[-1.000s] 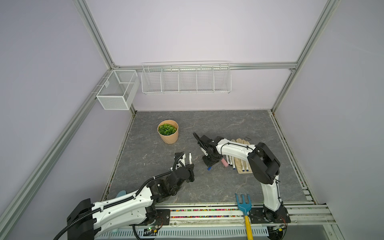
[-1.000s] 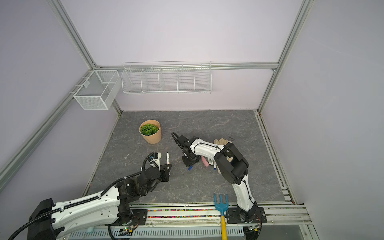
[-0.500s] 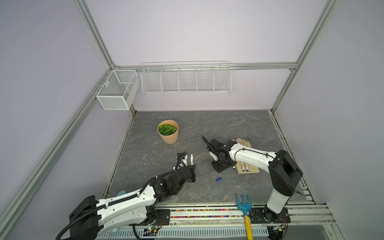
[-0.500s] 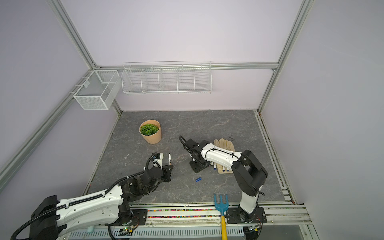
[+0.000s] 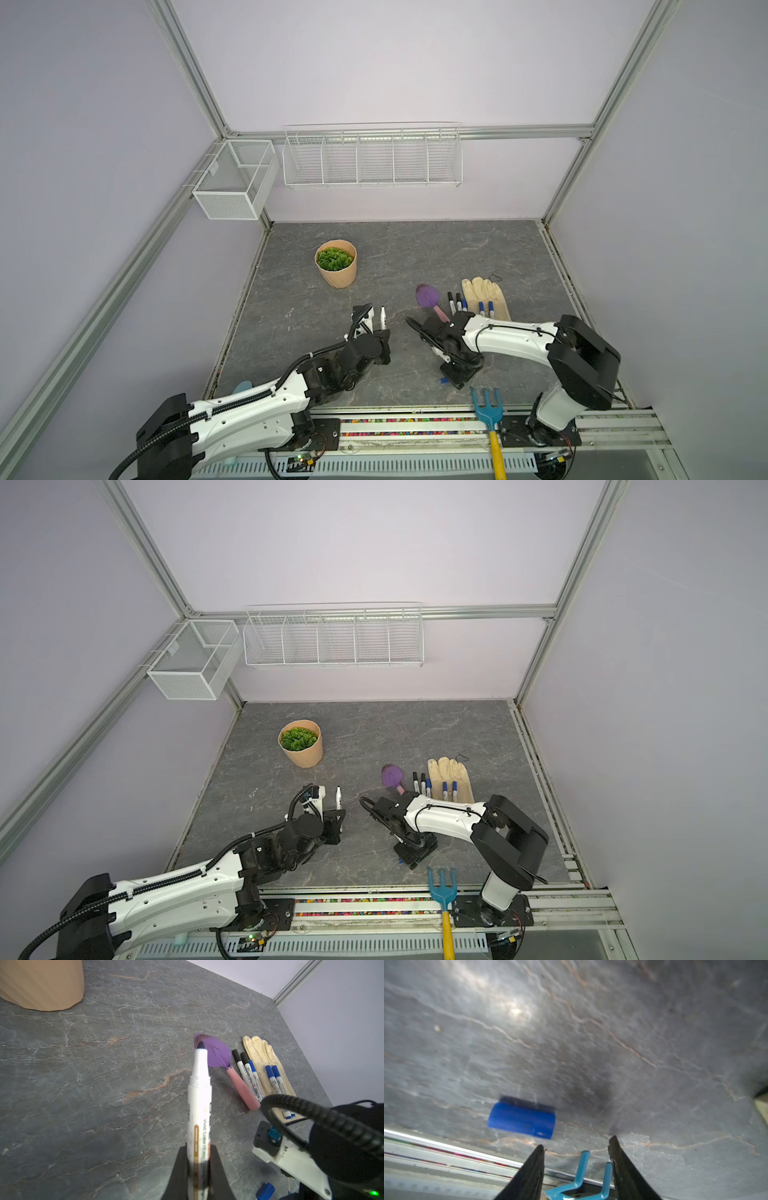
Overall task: Insert the pens into the pen caps
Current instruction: 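Lower the right gripper onto the blue cap and grasp it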
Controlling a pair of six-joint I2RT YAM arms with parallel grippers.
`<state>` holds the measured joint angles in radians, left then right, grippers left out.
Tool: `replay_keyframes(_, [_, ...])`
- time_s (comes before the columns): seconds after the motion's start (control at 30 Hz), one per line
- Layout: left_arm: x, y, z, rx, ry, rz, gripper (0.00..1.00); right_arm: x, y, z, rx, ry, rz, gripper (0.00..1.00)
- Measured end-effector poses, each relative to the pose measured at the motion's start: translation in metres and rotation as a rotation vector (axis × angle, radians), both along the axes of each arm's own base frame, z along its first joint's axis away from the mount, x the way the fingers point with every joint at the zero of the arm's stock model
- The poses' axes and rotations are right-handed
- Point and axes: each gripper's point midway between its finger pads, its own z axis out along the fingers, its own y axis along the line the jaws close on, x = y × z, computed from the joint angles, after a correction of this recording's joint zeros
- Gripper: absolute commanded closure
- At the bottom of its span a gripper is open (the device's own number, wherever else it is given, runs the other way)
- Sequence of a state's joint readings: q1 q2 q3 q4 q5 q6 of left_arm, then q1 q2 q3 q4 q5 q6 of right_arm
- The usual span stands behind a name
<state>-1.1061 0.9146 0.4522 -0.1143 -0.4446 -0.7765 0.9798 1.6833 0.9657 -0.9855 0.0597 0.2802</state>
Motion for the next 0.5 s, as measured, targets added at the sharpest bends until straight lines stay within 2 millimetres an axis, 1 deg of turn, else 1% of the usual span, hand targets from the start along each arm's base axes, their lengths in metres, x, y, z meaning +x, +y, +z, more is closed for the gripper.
replay_keyframes(0.07, [0.000, 0.001, 0.002, -0.004, -0.002, 0.001, 1.00, 0.001, 0.003, -0.004, 0.002, 0.004, 0.000, 0.46])
replay_keyframes(0.27, [-0.001, 0.003, 0.000, 0.011, 0.000, 0.001, 1.00, 0.012, 0.020, -0.004, 0.050, -0.025, 0.017, 0.46])
replay_keyframes(0.5, [0.000, 0.001, -0.010, 0.039, 0.015, 0.001, 1.00, 0.014, 0.037, -0.003, 0.065, -0.051, 0.111, 0.46])
